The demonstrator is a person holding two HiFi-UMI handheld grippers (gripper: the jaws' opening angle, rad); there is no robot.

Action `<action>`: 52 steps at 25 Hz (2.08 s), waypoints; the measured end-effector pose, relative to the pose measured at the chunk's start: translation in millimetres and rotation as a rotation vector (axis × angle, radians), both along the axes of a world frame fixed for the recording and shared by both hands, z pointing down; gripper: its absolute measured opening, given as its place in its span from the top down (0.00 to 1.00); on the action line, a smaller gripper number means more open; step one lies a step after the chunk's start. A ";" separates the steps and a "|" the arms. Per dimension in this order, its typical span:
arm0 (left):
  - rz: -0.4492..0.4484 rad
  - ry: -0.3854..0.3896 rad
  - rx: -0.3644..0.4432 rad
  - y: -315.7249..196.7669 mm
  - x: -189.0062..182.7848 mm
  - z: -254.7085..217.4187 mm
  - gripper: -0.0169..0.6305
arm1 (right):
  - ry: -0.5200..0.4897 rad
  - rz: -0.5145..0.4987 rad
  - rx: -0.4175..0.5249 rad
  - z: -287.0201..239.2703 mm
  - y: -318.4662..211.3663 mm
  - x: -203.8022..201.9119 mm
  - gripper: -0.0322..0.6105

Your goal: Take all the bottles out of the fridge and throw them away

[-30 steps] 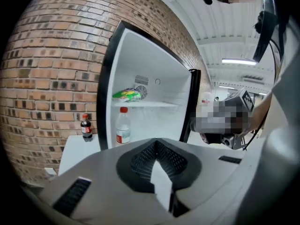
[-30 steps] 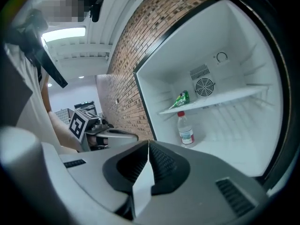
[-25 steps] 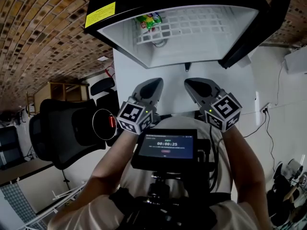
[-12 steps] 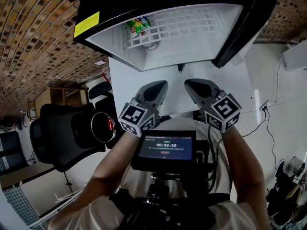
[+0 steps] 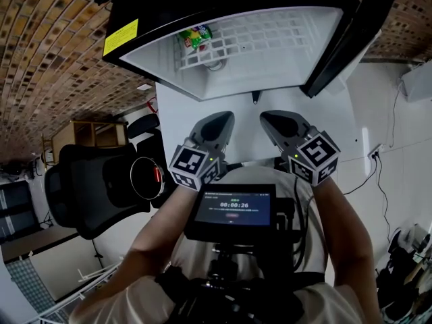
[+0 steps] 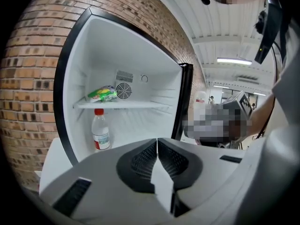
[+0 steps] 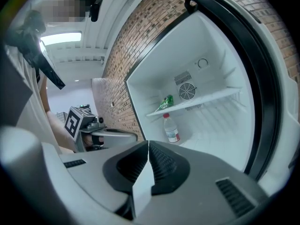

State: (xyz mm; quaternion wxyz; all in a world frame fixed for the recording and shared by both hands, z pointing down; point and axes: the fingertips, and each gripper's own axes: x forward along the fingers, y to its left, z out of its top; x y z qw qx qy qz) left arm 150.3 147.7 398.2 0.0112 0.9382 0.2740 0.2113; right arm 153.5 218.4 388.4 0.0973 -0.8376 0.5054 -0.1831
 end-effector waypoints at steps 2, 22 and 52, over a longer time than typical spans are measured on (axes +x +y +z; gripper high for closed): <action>-0.009 0.004 -0.003 -1.0 1.2 0.0 0.95 | 0.002 -0.004 0.002 -1.1 1.4 0.0 0.95; -0.144 -0.001 -0.037 -50.4 -15.7 0.2 0.95 | 0.355 -0.104 -0.250 -89.1 -87.5 116.2 0.58; -0.389 -0.032 -0.074 -137.2 -82.4 16.3 0.95 | 0.219 -0.088 -0.341 -76.7 -130.1 158.7 0.88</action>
